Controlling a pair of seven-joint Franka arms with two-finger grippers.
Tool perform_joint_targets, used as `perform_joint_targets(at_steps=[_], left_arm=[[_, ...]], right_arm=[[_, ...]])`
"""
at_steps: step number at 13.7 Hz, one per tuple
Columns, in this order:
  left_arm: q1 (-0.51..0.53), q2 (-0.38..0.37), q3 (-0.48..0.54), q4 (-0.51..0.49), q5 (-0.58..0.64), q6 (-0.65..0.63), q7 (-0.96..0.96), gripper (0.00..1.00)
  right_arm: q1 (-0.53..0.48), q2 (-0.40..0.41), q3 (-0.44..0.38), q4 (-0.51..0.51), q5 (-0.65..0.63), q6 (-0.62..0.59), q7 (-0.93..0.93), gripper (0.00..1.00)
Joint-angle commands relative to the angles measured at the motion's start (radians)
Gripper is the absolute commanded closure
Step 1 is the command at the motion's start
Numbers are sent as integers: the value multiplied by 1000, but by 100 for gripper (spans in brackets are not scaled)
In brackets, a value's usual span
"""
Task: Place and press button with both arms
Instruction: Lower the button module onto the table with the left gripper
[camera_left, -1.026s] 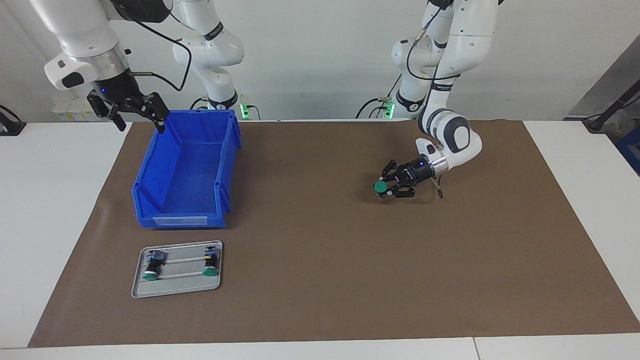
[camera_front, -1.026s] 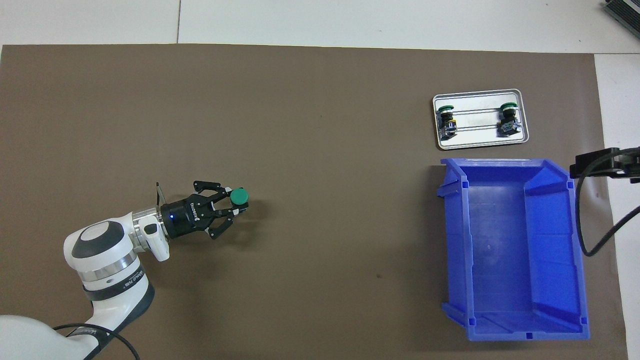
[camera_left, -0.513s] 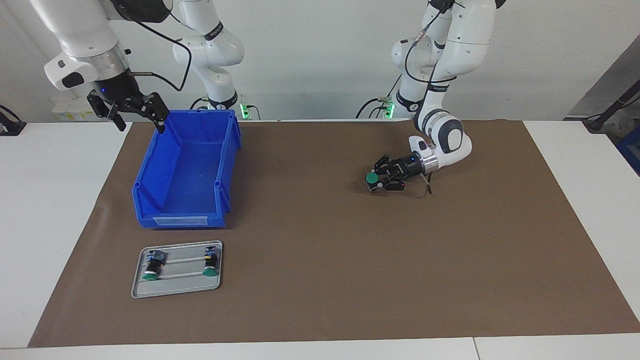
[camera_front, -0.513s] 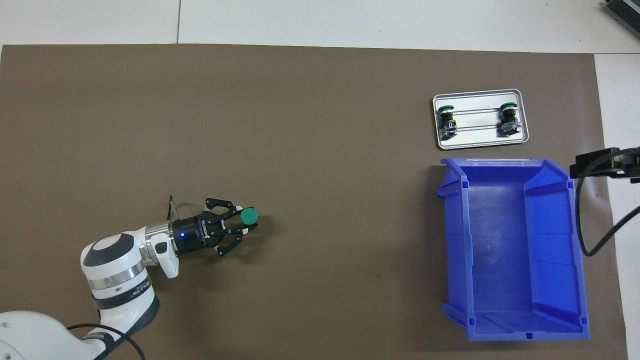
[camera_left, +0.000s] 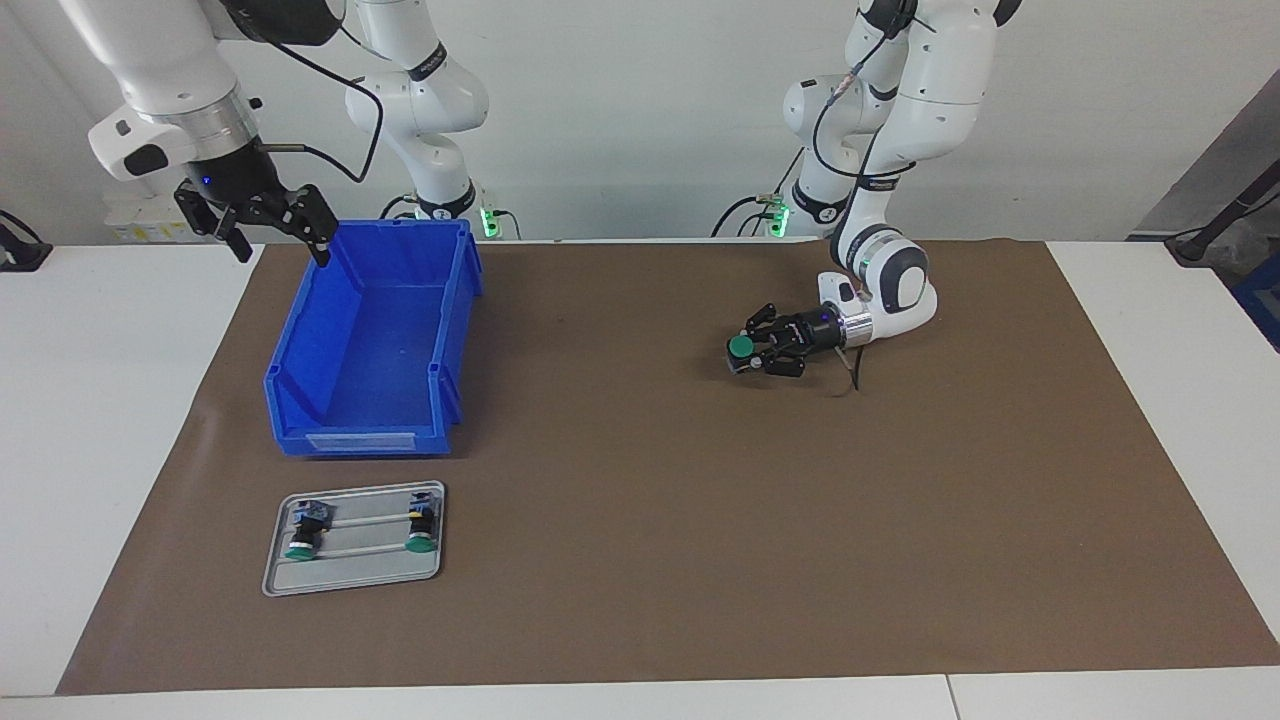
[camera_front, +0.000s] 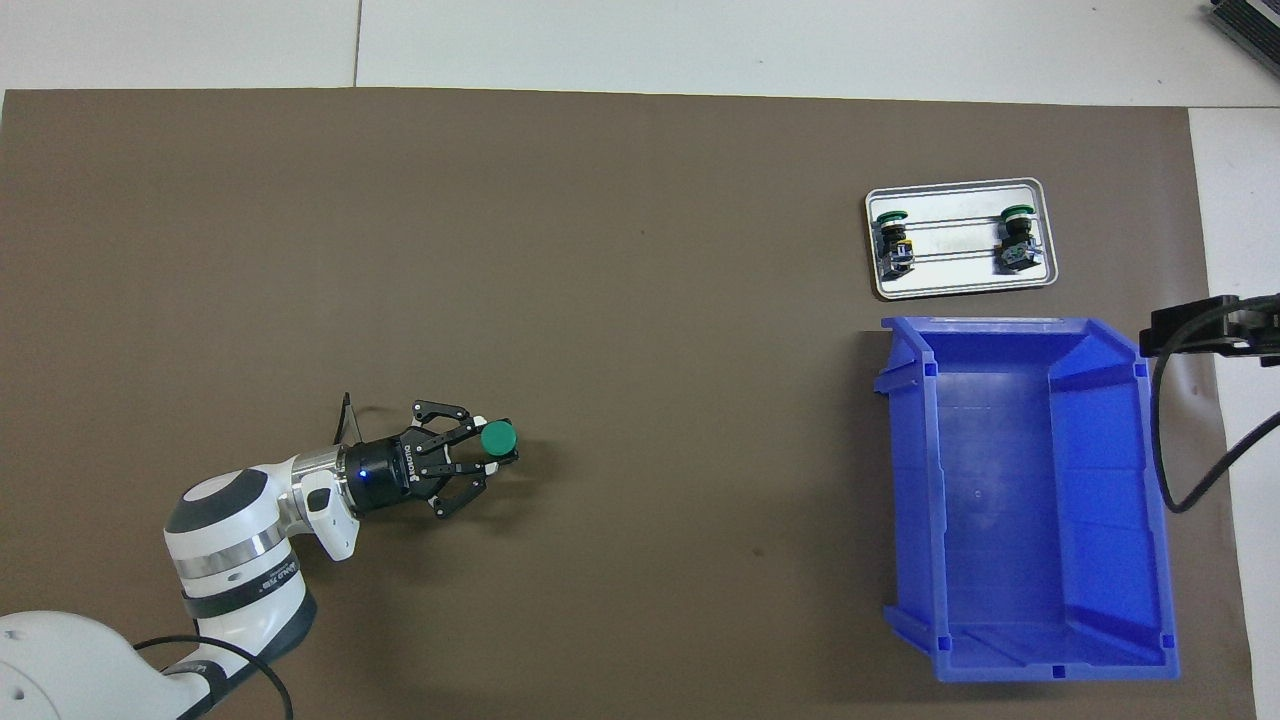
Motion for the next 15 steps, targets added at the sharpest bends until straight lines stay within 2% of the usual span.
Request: perform_joint_targets(at_steps=[1,9,15], left_arm=[[6,5,5,-52,-24,-40,150,100],[1,6,7,-81,-18,-26,221,100],[-1,12,7,-79,13,31,224,100]], right_arm=[[-15,-17,13,-19,15,7,-5,0],[-15,-17,13,-19,15,7,-5,0],[-15,-17,13,-19,15,7,-7,0]])
